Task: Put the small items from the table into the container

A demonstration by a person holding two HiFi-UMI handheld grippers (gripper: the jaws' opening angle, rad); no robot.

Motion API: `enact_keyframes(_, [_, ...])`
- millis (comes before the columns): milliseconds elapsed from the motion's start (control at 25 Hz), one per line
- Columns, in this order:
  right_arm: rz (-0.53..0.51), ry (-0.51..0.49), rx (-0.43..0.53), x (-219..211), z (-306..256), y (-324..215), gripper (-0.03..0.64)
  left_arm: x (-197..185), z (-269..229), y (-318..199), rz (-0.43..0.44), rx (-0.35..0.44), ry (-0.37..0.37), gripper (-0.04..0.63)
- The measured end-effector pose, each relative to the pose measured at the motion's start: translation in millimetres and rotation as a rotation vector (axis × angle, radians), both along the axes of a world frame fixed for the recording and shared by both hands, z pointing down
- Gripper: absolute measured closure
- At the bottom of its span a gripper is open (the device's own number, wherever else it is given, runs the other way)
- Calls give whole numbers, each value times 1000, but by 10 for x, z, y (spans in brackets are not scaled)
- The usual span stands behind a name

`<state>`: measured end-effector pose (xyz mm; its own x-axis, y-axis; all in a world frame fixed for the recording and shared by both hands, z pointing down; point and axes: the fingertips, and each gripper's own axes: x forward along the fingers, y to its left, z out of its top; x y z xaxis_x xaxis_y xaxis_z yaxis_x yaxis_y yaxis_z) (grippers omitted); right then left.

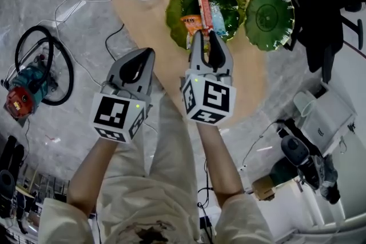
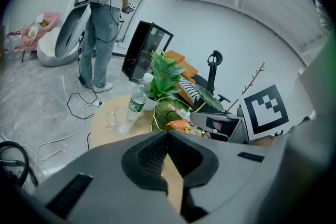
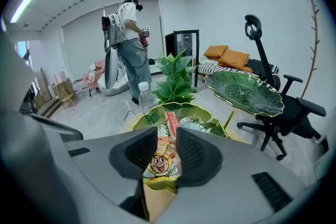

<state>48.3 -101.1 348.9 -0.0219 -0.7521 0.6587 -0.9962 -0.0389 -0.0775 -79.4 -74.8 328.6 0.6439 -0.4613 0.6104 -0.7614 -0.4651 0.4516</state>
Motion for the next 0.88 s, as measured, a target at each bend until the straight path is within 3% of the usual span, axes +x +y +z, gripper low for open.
enact_keyframes(880, [2,-5,26,132,-123,197,527,193,-88,150,19,17,2,589])
